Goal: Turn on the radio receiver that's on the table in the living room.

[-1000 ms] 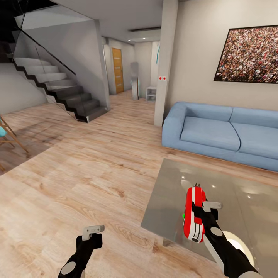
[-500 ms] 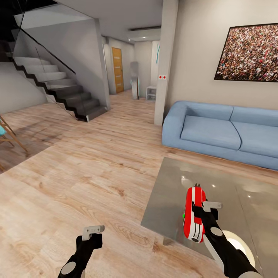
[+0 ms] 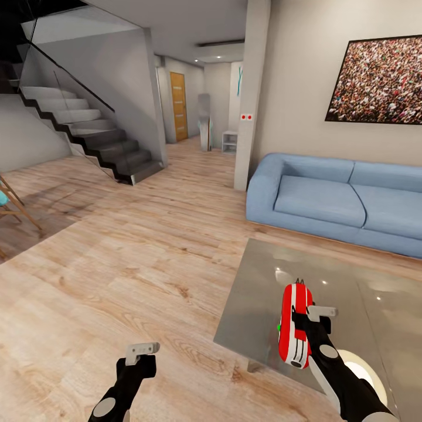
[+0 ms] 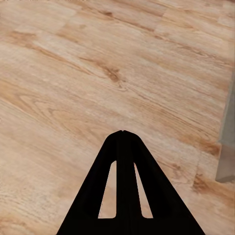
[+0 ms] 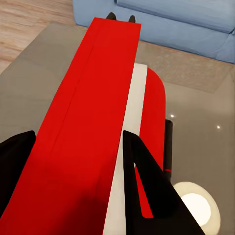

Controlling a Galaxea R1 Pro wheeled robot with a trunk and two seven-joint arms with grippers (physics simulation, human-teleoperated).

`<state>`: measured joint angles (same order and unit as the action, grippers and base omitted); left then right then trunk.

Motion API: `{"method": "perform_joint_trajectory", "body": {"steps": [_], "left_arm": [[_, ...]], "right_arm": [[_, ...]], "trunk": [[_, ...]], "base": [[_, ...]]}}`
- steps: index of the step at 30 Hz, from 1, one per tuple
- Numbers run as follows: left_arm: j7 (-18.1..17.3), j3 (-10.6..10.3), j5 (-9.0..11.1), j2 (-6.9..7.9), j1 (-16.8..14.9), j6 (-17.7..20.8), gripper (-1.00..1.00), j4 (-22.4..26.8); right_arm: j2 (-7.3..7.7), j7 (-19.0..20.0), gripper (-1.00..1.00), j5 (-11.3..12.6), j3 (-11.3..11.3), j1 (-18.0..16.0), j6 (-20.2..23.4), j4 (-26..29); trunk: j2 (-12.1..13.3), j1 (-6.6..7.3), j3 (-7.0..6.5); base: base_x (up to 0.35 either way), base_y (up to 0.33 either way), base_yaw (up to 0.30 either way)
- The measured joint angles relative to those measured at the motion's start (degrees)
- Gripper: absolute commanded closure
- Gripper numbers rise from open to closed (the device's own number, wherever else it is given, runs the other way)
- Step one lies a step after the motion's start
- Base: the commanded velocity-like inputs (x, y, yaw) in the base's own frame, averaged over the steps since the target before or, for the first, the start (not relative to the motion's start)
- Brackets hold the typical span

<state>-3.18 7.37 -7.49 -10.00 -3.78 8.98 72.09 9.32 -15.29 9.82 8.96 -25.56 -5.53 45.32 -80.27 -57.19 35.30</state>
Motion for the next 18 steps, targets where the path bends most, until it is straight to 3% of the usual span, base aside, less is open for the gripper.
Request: {"method": "perform_joint_trajectory", "body": {"steps": [18], "left_arm": [[0.5,0.3,-0.4,0.00,0.0,-0.4,1.00,0.0]], "right_arm": [[-0.22,0.0,1.00,0.0,0.0,0.0,0.0,0.0]], "trunk": [[0.0,0.00,0.17]], "base": [[0.000,0.000,0.000]]}}
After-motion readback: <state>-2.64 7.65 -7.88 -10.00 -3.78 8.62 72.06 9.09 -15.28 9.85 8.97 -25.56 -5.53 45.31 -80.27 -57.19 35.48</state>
